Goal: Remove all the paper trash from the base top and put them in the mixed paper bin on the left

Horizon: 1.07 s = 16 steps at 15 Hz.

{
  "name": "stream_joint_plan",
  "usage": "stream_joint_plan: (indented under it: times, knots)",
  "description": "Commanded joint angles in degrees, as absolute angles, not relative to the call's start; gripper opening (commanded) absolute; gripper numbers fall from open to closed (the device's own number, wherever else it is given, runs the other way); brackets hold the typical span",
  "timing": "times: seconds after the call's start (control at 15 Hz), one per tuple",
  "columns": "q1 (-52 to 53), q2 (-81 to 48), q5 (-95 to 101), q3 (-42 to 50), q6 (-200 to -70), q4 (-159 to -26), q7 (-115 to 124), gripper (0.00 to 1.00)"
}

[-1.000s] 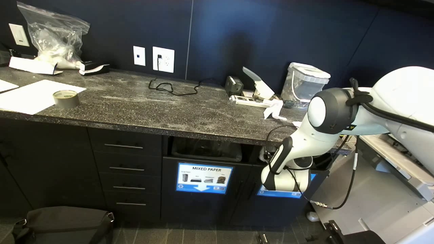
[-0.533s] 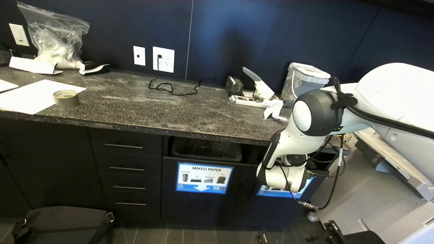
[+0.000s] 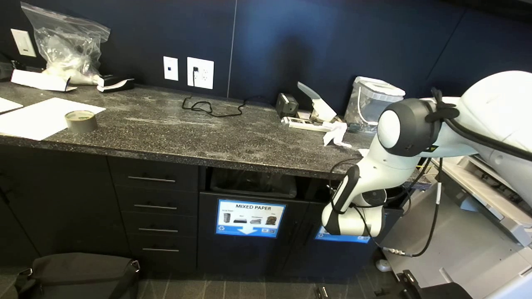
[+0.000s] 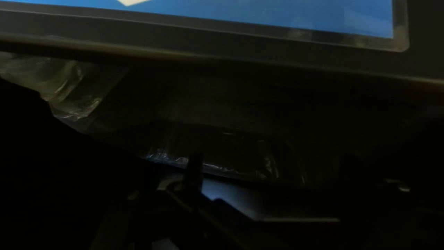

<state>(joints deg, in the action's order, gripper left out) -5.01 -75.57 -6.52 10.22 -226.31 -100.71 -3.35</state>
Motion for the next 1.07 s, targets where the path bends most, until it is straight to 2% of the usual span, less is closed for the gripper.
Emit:
stream_joint_plan:
  times: [0.0,0.47,1.0]
  knots:
    - [-9.49,-71.23,1.75,7.61,-227.87,-104.62,-0.69,1.0]
    - [-11.69,-54.75,10.9,7.07,-214.84,-119.55,-1.06,1.0]
    - [-12.86,-31.34,10.35,5.66,-184.09,-130.68,-3.67,1.0]
